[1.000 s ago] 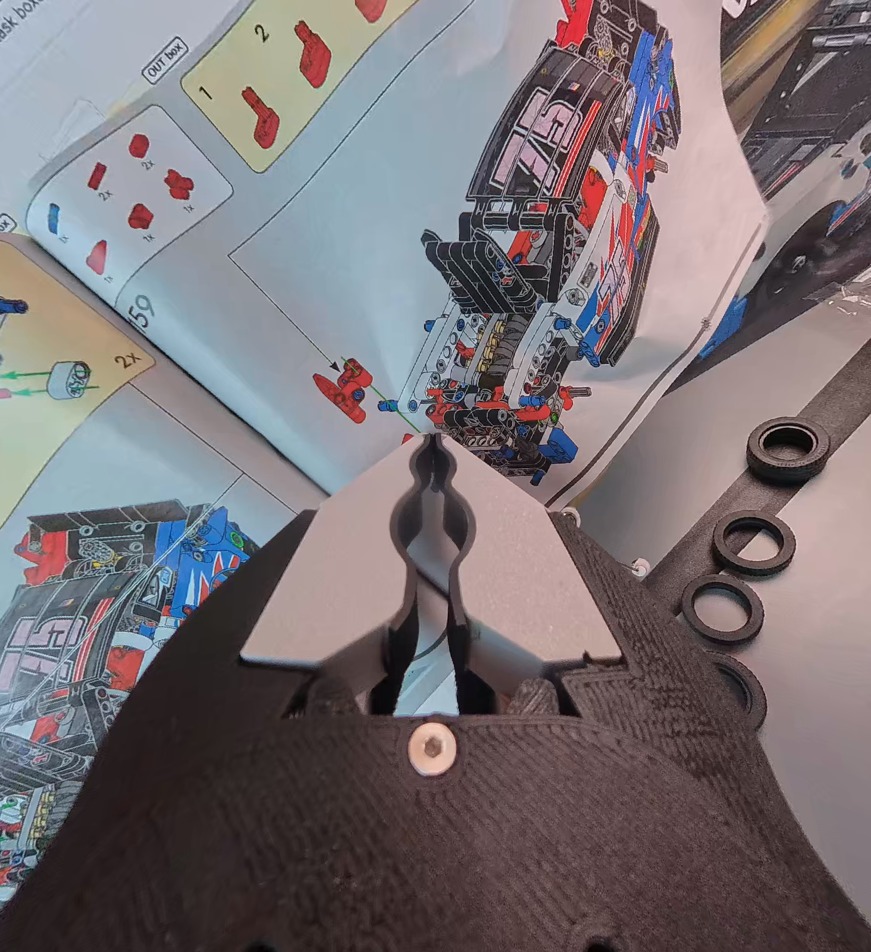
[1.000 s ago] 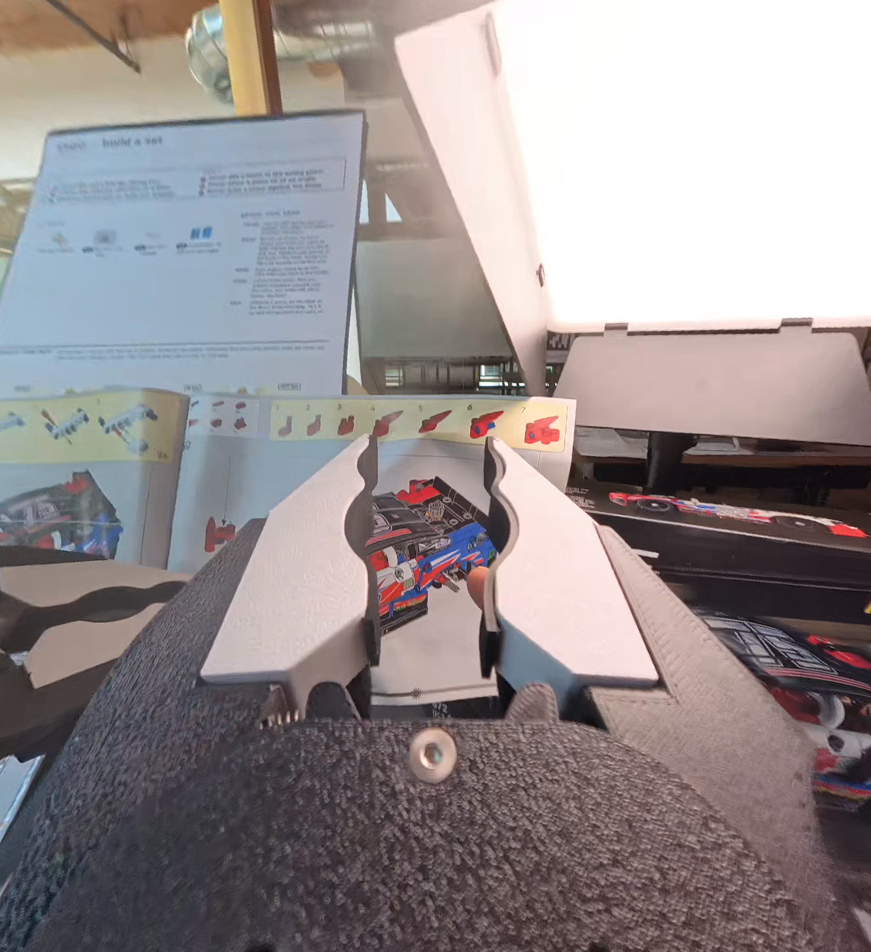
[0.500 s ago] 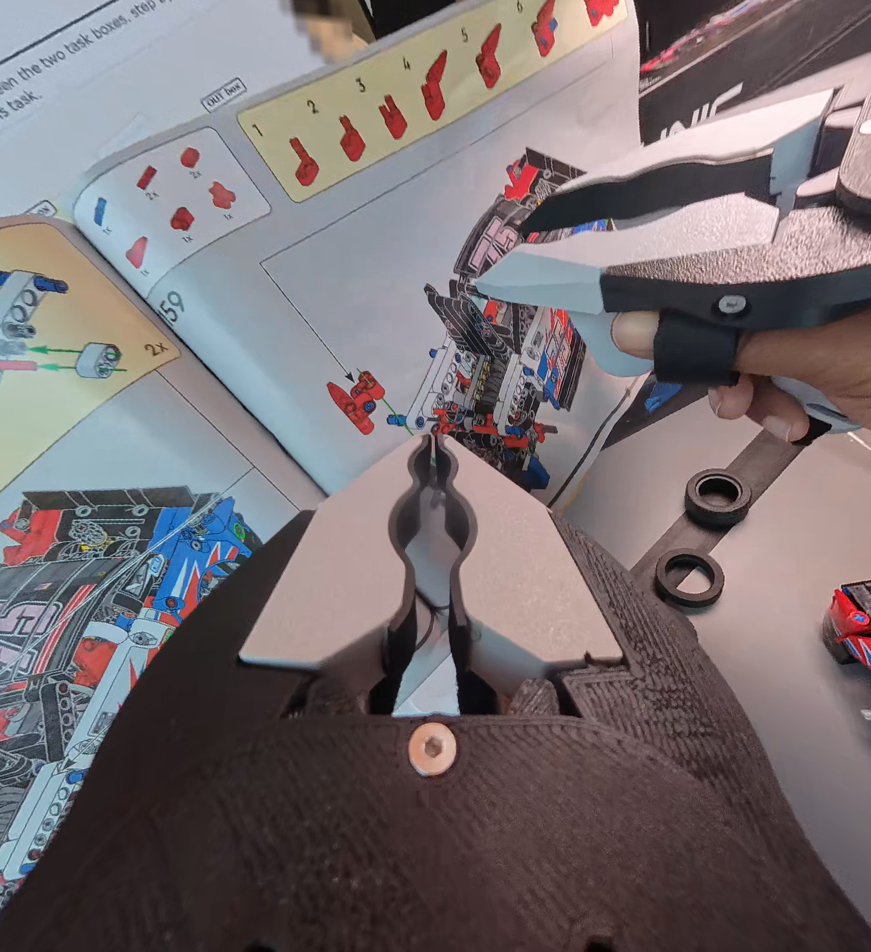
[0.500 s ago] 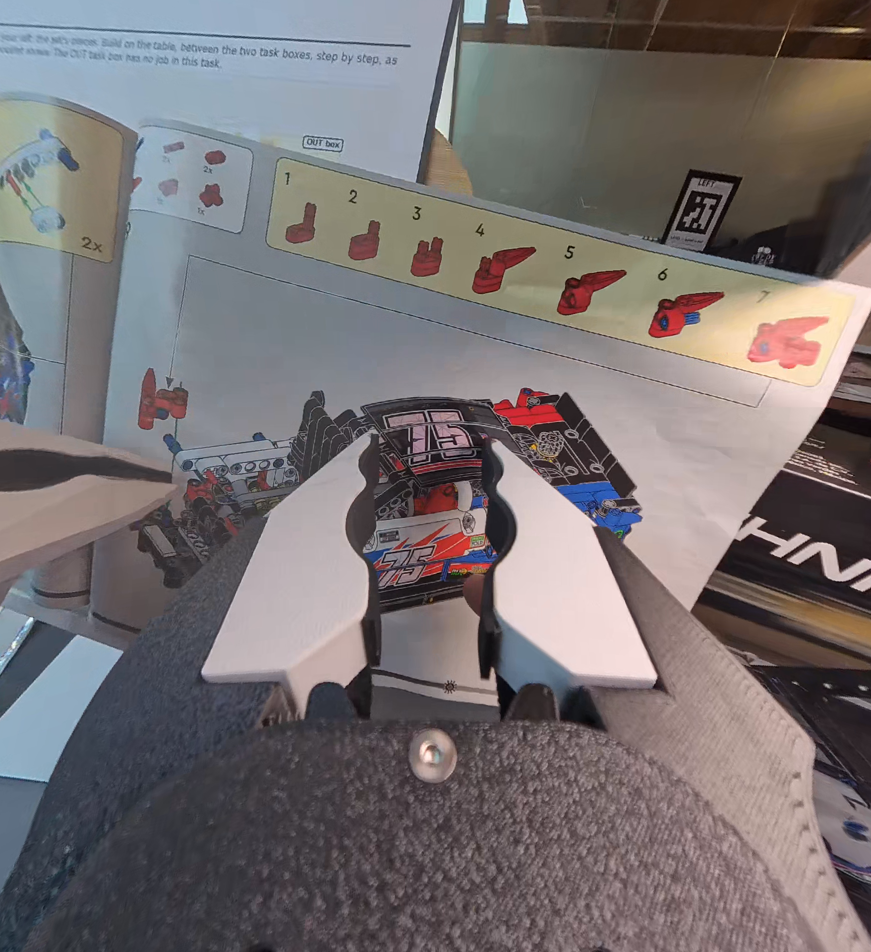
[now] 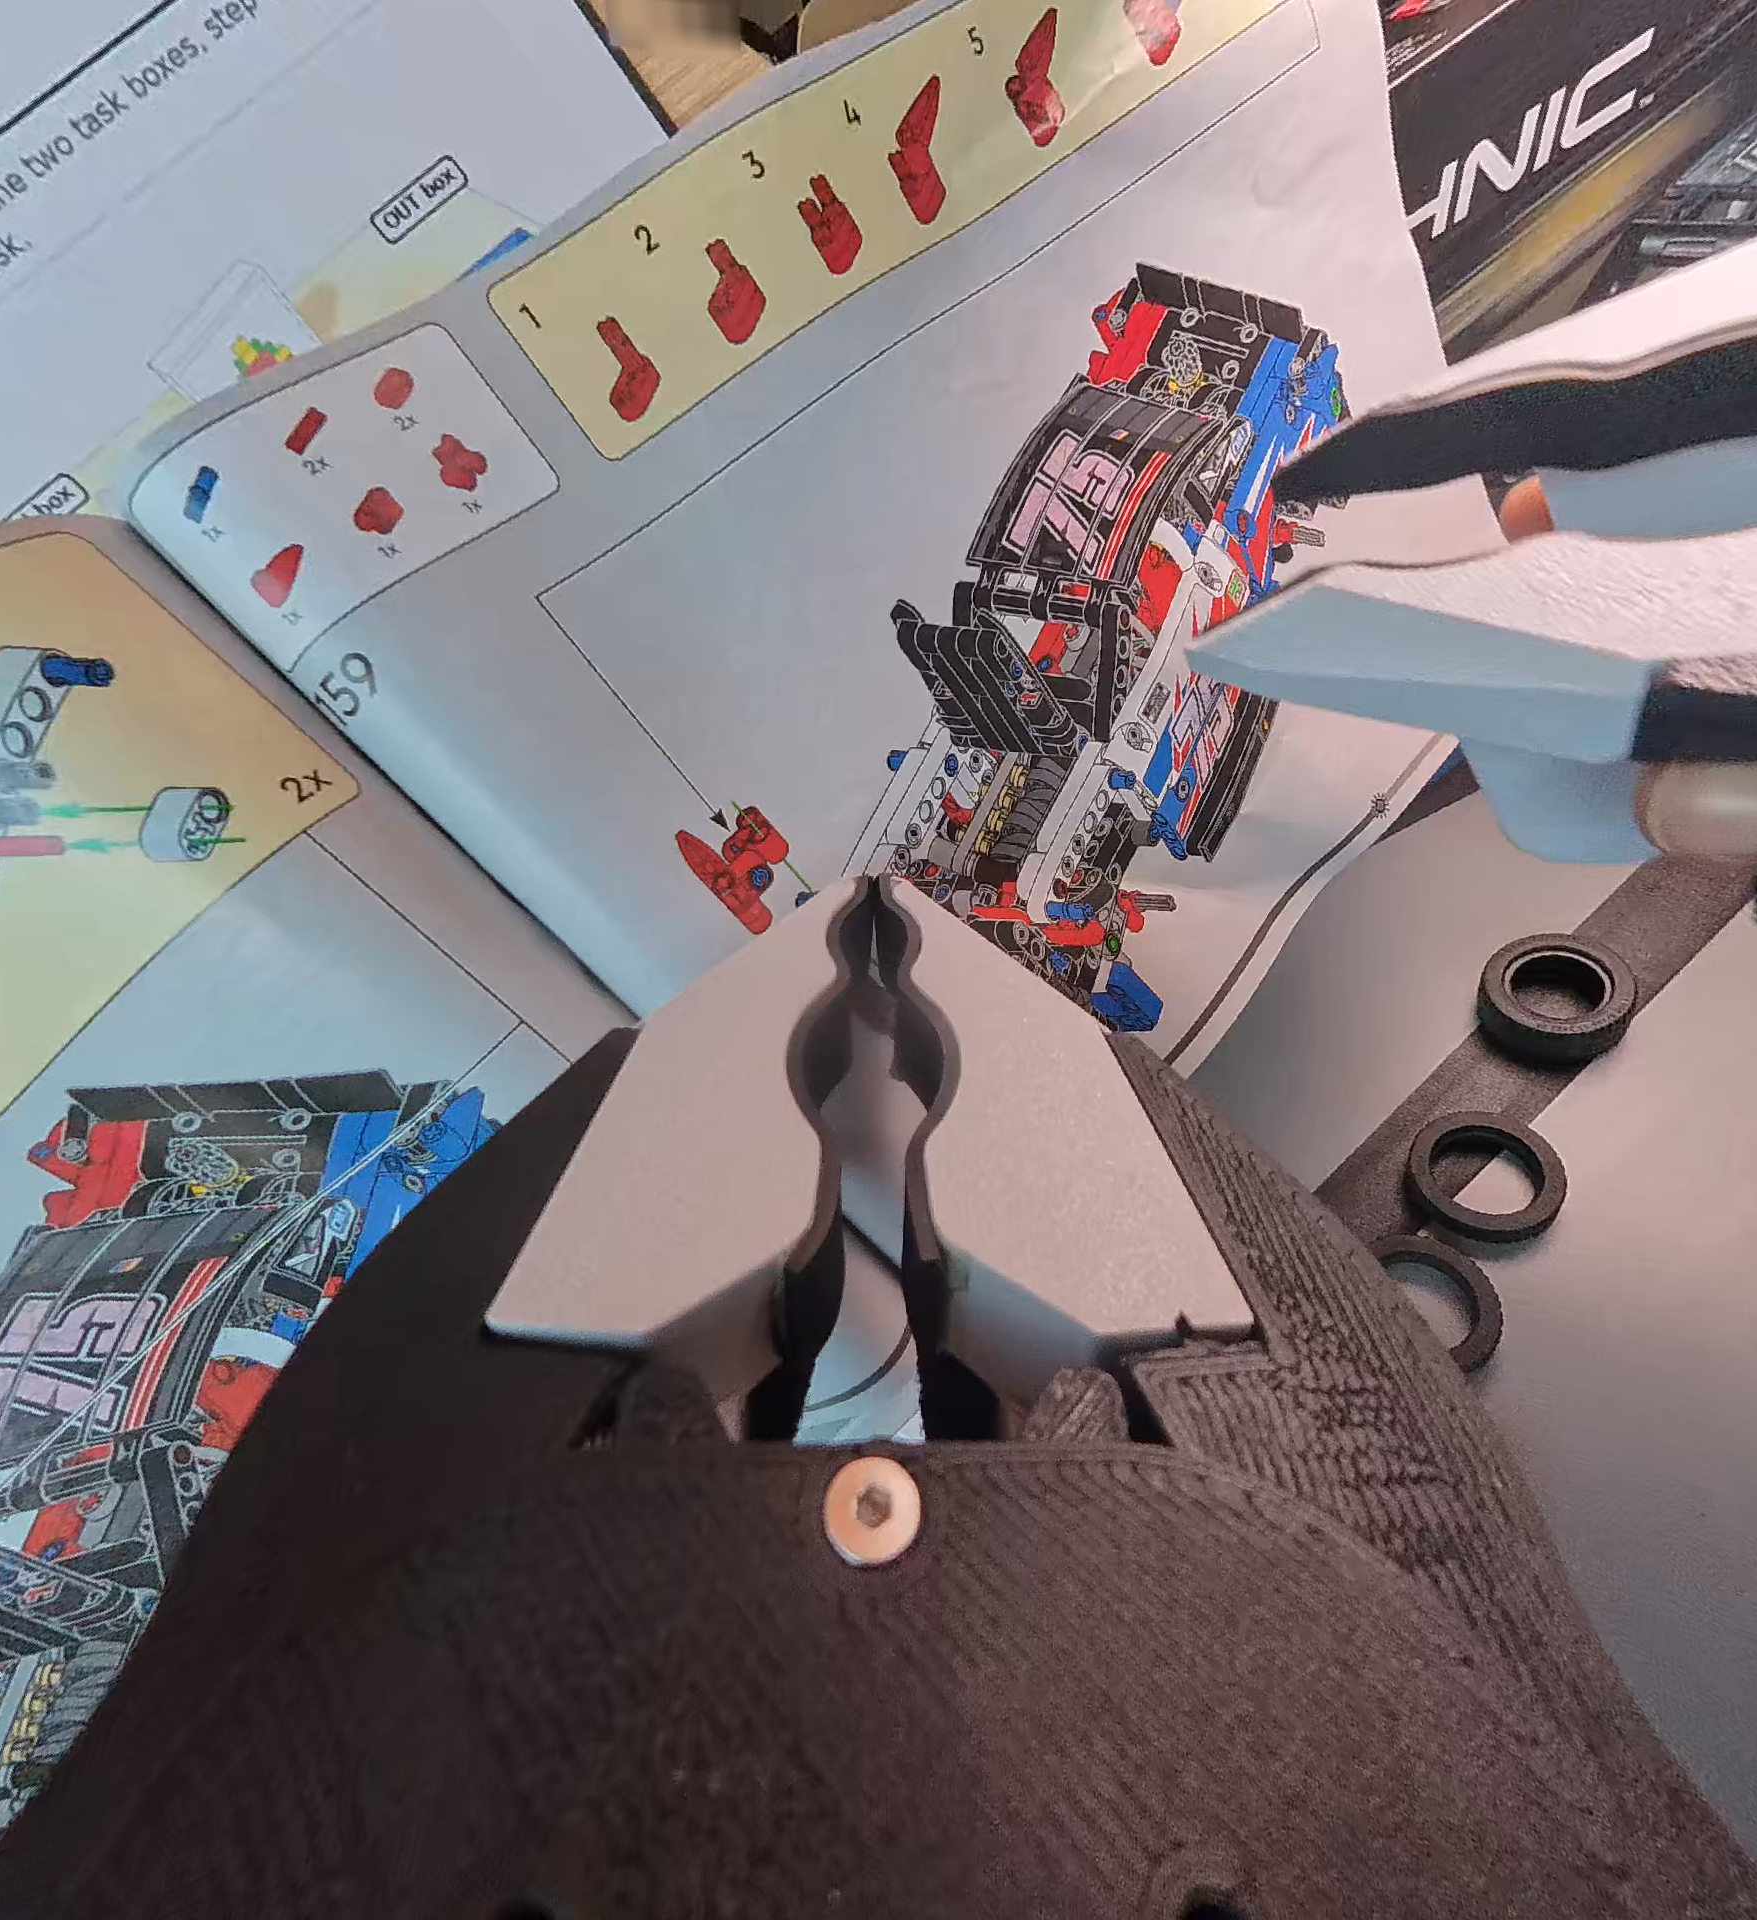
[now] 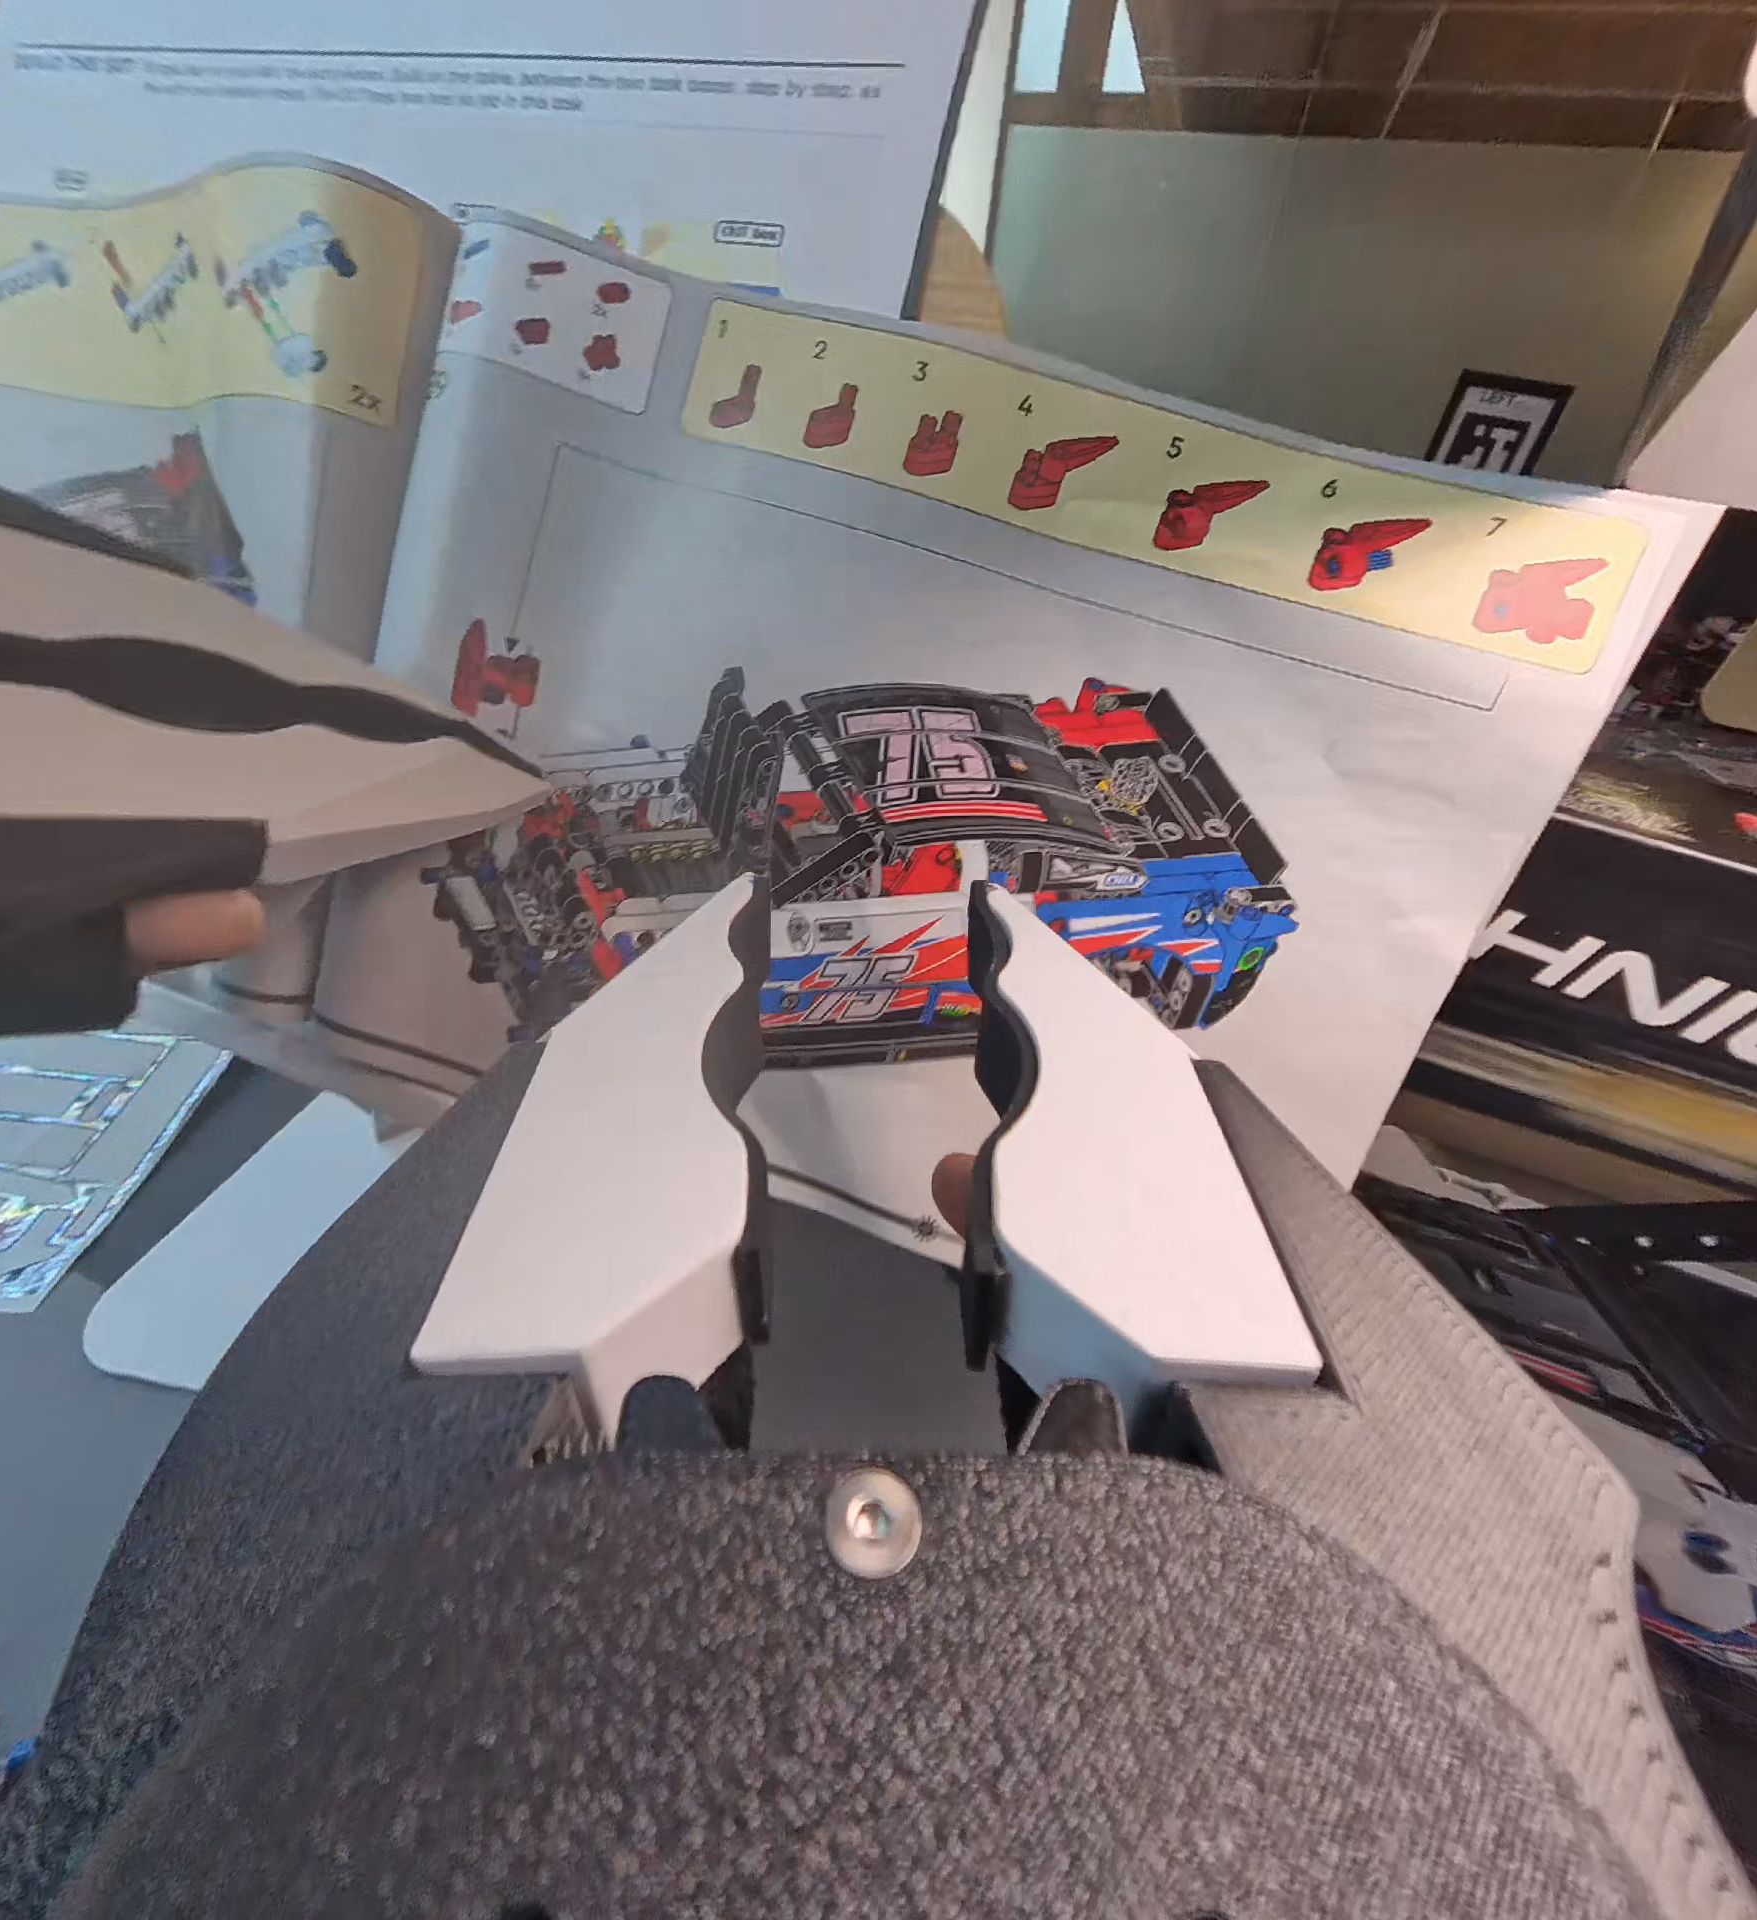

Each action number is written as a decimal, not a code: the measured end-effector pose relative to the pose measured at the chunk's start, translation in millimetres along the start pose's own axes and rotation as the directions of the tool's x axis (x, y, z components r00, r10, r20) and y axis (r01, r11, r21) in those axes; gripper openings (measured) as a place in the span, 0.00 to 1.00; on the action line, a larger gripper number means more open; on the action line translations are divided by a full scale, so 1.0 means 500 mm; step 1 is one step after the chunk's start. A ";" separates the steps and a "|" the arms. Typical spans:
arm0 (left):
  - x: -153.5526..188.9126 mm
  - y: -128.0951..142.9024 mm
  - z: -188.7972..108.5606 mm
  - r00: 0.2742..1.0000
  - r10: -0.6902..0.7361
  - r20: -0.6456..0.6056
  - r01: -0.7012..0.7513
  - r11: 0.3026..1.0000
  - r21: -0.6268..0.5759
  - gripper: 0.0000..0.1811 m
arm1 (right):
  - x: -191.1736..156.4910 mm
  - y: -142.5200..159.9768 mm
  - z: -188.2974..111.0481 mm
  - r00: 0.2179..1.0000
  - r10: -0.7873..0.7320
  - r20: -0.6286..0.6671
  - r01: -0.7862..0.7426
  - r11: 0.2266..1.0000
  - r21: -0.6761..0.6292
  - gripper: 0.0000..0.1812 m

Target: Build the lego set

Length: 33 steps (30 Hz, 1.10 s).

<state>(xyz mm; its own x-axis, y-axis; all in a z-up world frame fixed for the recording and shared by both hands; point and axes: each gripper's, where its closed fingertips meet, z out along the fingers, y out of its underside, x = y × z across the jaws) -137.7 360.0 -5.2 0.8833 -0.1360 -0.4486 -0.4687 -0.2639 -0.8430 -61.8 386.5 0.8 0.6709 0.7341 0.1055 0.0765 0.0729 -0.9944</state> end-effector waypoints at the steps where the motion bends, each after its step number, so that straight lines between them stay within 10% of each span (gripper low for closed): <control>1: -0.001 0.000 0.001 1.000 -0.003 -0.001 0.003 1.000 0.001 0.00 | -0.020 0.012 -0.013 0.999 0.001 0.038 -0.001 1.000 0.003 0.18; 10: -0.001 0.000 0.004 1.000 0.000 0.001 0.000 1.000 0.003 0.00 | -0.197 0.246 -0.001 0.914 -0.308 0.264 0.363 0.911 -0.195 0.24; 13: -0.001 0.000 0.004 1.000 -0.001 -0.007 0.001 1.000 0.004 0.00 | -0.187 0.249 0.020 0.862 -0.454 0.226 0.499 0.841 -0.209 0.01; 17: -0.002 0.001 0.005 1.000 0.000 -0.013 0.000 1.000 0.006 0.00 | -0.124 0.220 0.005 0.781 -0.614 0.113 0.621 0.745 -0.246 0.00; 26: -0.002 0.000 0.007 1.000 -0.002 -0.018 0.002 1.000 0.001 0.00 | -0.086 0.112 0.003 0.231 -0.973 -0.013 0.928 0.224 -0.296 0.03; 33: -0.003 -0.001 0.010 1.000 0.003 0.006 -0.003 1.000 0.005 0.00 | -0.096 0.183 -0.011 0.351 -0.934 0.067 0.899 0.316 -0.304 0.00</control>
<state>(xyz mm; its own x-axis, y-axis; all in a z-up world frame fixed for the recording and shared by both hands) -138.7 365.3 -5.5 0.8821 -0.1313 -0.4524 -0.4711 -0.2585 -0.8434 -82.8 354.4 -95.2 0.1147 0.2344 0.9653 0.8512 0.4778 -0.2172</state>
